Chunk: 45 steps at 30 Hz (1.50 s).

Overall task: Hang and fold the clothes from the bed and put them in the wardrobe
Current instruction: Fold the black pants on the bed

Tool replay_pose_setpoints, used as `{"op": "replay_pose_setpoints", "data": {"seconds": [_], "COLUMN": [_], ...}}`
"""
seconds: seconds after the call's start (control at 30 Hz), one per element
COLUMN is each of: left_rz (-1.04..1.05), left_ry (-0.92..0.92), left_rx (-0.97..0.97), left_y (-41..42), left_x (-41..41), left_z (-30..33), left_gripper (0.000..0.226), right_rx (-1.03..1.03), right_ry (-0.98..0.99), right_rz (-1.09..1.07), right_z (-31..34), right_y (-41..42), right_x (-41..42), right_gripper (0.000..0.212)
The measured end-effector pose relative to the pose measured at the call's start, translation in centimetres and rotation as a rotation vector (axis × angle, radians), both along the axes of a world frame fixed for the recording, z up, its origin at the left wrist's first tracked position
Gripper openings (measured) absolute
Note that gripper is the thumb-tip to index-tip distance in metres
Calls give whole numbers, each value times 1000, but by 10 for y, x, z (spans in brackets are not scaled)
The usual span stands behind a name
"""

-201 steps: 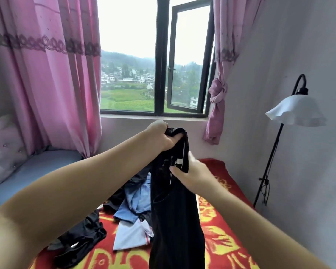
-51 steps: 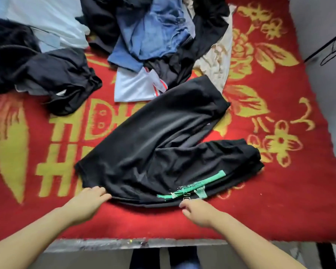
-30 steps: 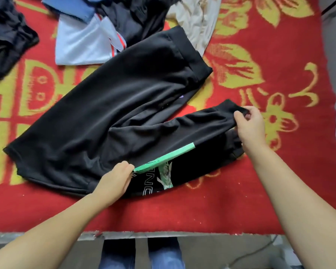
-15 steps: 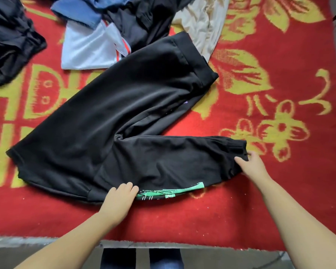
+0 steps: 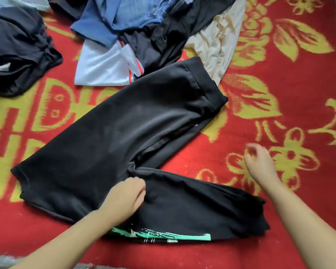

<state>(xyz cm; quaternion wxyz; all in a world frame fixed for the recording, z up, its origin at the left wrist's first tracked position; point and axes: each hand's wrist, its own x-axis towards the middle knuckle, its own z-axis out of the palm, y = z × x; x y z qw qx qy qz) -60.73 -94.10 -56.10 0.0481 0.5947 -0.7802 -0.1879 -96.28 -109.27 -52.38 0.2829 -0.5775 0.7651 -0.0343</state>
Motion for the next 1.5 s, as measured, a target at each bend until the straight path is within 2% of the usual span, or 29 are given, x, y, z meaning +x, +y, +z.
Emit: {"op": "replay_pose_setpoints", "data": {"seconds": [0.07,0.1,0.17,0.2,0.27,0.33,0.37,0.47,0.53,0.63,0.7,0.73,0.8,0.83,0.87,0.9,0.93,0.97,1.03,1.13,1.2,1.27,1.3,1.37,1.43,1.47,1.5], "left_rz": [144,210,286,308,342,357,370,362,284,141,70,71,58,50,40,12,-30,-81,-185,-369,-343,-243,-216,-194,-187,-186,-185], "left_ry": [-6,-47,-154,-194,-203,-131,-78,118,190,52,-74,-94,-63,-18,8,13,-5,-24,-34,-120,-205,-246,-239,-210,-188,-177,-157], "left_rx": [-120,-110,7,75,243,326,328,237,190,302,274,279,317,304,256,195,132,89,70,192,304,293,275,232,202,202,217], "left_y": [-46,-63,-86,-91,-93,-90,-85,-67,-58,-53,-51,-52,-48,-43,-38,-31,-20,-6,31,91,114,119,117,113,110,108,105], "left_x": [-7,-7,-8,-9,-14,-15,-14,-14,-19,-28,-34,-35,-33,-30,-25,-19,-12,-5,10,37,51,54,54,49,48,49,51], "left_z": [11,11,7,3,-5,-8,-9,-2,-3,-18,-29,-28,-31,-29,-23,-19,-17,-16,-10,-15,-24,-35,-40,-45,-44,-42,-39], "left_gripper": [17,28,46,48,33,13,11,14,18,45,70,80,88,84,77,71,66,65,69,93,116,128,127,106,81,76,74], "right_rx": [-127,-168,-178,-136,-34,-27,-82,-323,-371,-234,-83,-107,-307,-298,-196,-32,136,205,127,135,196,278,321,389,413,412,401], "right_ry": [-98,-140,-195,-204,-191,-93,-51,-46,-8,126,191,224,266,294,325,361,371,315,153,86,113,79,29,-66,-257,-384,-488], "right_rz": [94,108,86,47,-32,-75,-76,-12,65,167,180,214,469,683,882,979,959,857,581,259,67,-175,-308,-586,-849,-960,-1041], "right_z": [3,0,-13,-22,-36,-34,-27,10,22,12,-4,-11,-19,-24,-31,-37,-41,-41,-31,-19,-19,-24,-25,-36,-41,-40,-35], "right_y": [-57,-84,-132,-149,-167,-176,-181,-196,-201,-194,-184,-175,-149,-133,-118,-105,-94,-84,-62,-2,59,115,136,166,173,170,162], "right_x": [43,62,90,98,106,108,109,112,110,103,101,105,117,122,124,124,120,114,97,38,-6,-35,-39,-47,-45,-40,-33], "right_gripper": [30,31,37,40,41,30,28,28,28,28,42,51,60,60,60,60,60,60,58,66,79,93,99,105,93,74,44]}}
